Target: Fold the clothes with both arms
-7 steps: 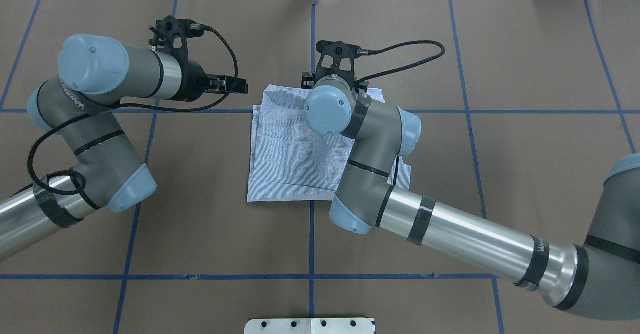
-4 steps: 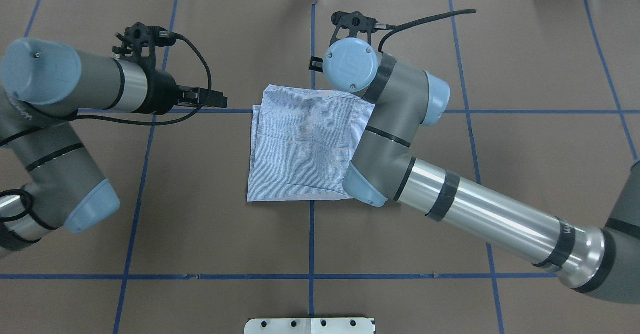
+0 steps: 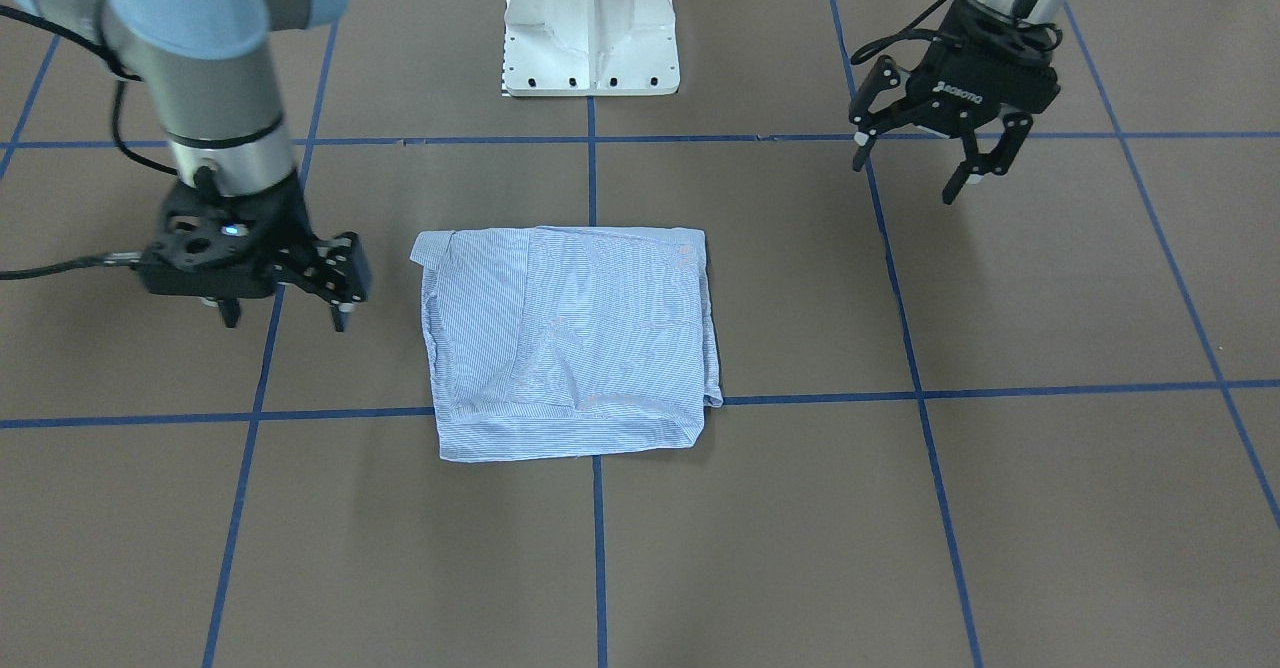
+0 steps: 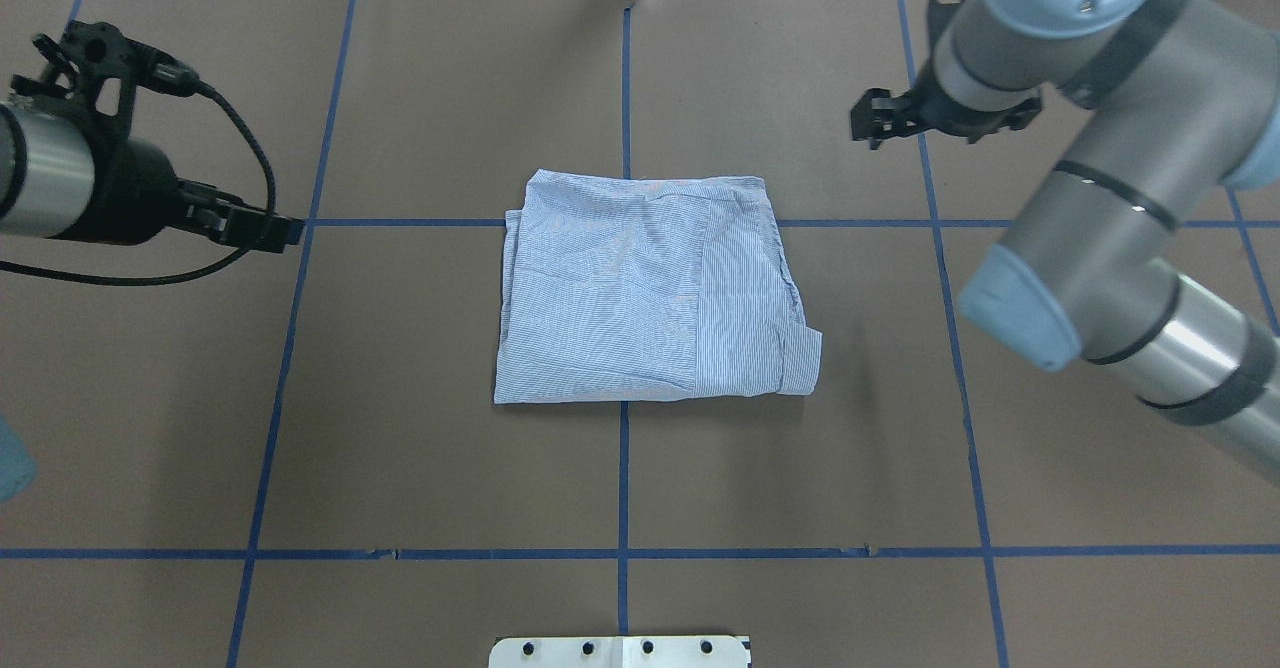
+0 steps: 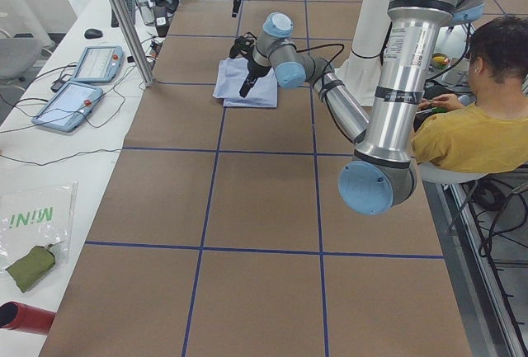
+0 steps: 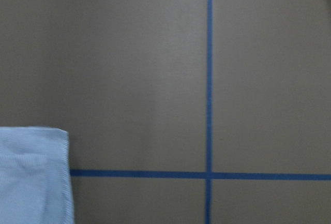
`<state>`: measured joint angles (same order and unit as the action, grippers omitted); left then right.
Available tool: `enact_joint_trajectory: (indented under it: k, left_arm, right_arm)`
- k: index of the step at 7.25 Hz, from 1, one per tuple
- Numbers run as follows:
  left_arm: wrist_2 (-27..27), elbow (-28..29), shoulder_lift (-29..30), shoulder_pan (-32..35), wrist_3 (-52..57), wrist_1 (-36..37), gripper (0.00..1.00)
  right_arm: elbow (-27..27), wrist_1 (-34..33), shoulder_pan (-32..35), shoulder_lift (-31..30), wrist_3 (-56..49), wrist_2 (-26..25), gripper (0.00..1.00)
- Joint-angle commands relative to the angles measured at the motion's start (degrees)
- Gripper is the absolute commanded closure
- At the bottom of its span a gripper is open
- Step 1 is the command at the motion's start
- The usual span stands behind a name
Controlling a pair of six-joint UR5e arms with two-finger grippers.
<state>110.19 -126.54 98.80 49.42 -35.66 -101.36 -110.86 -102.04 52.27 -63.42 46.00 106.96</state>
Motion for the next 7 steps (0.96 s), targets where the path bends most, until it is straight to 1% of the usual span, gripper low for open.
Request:
enact_joint_trajectory:
  k: [1,2,3,4,5,6,7]
  left_arm:
    - [1.7,-1.1,-5.8,9.3,20.5,2.6,0.0]
    - [3.9,-0.6,-8.3,14.3,28.2,2.6,0.0]
    - [8.7,0.7,-10.6,19.8,34.3,2.6,0.0]
    - [14.1,2.4,-13.5,25.0,40.3,2.5,0.0]
    - [17.0,3.9,-16.2,29.0,41.4,2.1,0.0]
    - [17.3,5.8,-18.8,31.3,40.9,2.5,0.0]
    - [17.0,11.3,-19.7,32.0,40.8,2.0,0.0]
  right_arm:
    - [-4.0,-1.3,14.0,-14.6,-26.2,10.0,0.0]
    - [-3.9,-1.2,21.4,-21.2,-40.3,13.9,0.0]
    - [-3.5,-1.2,27.9,-27.1,-51.3,17.3,0.0]
    - [-2.7,-1.2,33.2,-32.0,-56.8,20.9,0.0]
    - [-2.6,-1.1,36.2,-37.1,-57.2,23.2,0.0]
    - [-2.3,-1.1,38.1,-40.6,-57.3,25.6,0.0]
    - [-1.5,1.2,38.3,-42.6,-57.4,25.5,0.0]
